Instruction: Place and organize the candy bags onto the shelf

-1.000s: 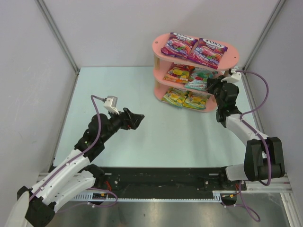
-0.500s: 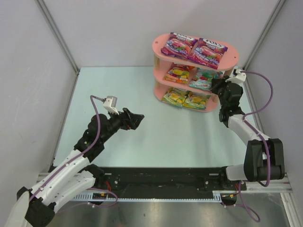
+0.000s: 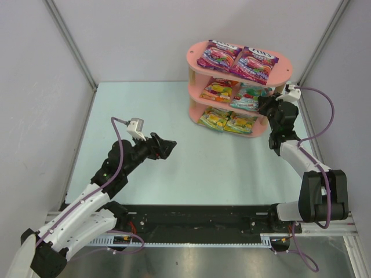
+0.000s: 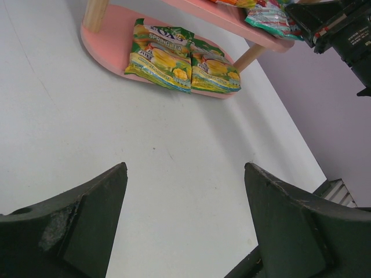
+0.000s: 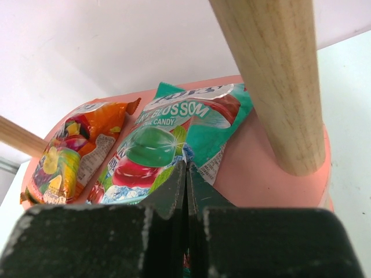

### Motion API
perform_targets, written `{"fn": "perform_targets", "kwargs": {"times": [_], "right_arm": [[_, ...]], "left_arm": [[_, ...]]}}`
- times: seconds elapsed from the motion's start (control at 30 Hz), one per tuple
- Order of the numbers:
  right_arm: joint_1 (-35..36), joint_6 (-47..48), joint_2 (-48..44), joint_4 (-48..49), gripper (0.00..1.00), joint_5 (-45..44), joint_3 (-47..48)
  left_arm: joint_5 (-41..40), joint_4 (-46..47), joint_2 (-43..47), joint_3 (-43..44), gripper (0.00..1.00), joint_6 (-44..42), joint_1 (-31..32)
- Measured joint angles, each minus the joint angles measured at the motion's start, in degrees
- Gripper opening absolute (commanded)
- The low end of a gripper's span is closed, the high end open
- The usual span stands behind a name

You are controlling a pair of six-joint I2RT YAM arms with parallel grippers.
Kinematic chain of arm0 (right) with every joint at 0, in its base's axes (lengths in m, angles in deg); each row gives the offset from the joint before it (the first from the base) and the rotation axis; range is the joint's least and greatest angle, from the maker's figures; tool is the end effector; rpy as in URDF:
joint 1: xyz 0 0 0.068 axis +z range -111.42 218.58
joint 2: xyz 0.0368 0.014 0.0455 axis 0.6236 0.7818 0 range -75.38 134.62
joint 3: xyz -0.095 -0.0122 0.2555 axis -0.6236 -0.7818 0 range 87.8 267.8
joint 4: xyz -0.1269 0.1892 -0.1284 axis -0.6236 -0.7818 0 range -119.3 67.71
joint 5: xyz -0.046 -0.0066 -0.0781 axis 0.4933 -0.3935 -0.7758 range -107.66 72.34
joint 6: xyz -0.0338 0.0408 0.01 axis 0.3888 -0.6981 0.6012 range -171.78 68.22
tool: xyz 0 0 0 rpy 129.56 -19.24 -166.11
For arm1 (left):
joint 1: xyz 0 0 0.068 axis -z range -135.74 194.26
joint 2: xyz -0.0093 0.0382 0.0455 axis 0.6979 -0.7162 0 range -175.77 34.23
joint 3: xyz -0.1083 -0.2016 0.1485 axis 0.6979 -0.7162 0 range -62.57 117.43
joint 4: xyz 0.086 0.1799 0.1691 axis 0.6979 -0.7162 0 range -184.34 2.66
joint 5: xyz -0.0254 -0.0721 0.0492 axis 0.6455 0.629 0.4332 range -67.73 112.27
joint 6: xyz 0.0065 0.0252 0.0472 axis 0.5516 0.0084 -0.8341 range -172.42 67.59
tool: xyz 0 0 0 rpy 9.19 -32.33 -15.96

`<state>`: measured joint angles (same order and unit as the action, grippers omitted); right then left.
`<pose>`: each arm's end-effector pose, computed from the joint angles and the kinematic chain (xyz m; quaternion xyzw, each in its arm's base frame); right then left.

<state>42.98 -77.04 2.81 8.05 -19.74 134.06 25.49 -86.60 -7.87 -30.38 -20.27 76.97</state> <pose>0.3144 0.0230 0.2903 0.1422 0.7026 0.1658 0.6773 0.1537 -0.1011 0.2899 0.0220 0.7610 -0.3655 0.5354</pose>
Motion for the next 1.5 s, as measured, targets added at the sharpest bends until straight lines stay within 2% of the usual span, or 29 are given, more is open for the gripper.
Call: {"fn": "perform_targets", "kwargs": {"times": [0.4, 0.5, 0.53, 0.63, 0.9, 1.2, 1.3, 1.37, 1.4, 1.43, 1.5], "right_arm": [[-0.5, 0.0, 0.0, 0.1, 0.0, 3.3, 0.0], [-0.7, -0.1, 0.0, 0.1, 0.15, 3.8, 0.0], [-0.8, -0.2, 0.0, 0.1, 0.27, 3.9, 0.0], [-0.8, -0.5, 0.0, 0.0, 0.42, 4.1, -0.1], [-2.4, -0.4, -1.0, -1.4, 0.48, 4.1, -0.2], [-6.1, -0.4, -8.2, -4.6, 0.56, 4.8, -1.6], [-7.0, -0.6, -11.5, -6.3, 0.58, 4.8, -2.8], [-7.1, -0.7, -14.0, -7.5, 0.7, 4.8, -4.1], [-7.1, -1.0, -15.1, -8.3, 0.88, 4.8, -4.6], [-7.1, -1.0, -16.5, -9.4, 0.97, 4.8, -5.2], [-7.1, -1.4, -19.0, -12.0, 1.0, 4.8, -5.9]], "left_arm": [[0.0, -0.1, 0.2, -0.3, 0.86, 0.0, 0.0], [0.0, 0.0, 0.2, -0.3, 0.86, 0.0, 0.0], [0.0, 0.0, 0.2, -0.3, 0.86, 0.0, 0.0], [0.0, 0.0, 0.2, -0.3, 0.86, 0.0, 0.0], [0.0, 0.0, 0.2, -0.3, 0.86, 0.0, 0.0], [0.0, -0.2, 0.5, -0.4, 0.88, 0.5, 0.0], [0.0, -0.4, 0.6, -0.4, 0.92, 0.5, 0.0], [0.0, -0.6, 0.6, -0.4, 0.98, 0.7, 0.0], [-0.1, -0.8, 0.6, -0.4, 1.0, 0.6, 0.0], [-0.1, -1.1, 0.6, -0.4, 1.0, 0.7, 0.0], [-0.3, -2.2, 0.5, -0.3, 1.0, 0.7, 0.0]]}}
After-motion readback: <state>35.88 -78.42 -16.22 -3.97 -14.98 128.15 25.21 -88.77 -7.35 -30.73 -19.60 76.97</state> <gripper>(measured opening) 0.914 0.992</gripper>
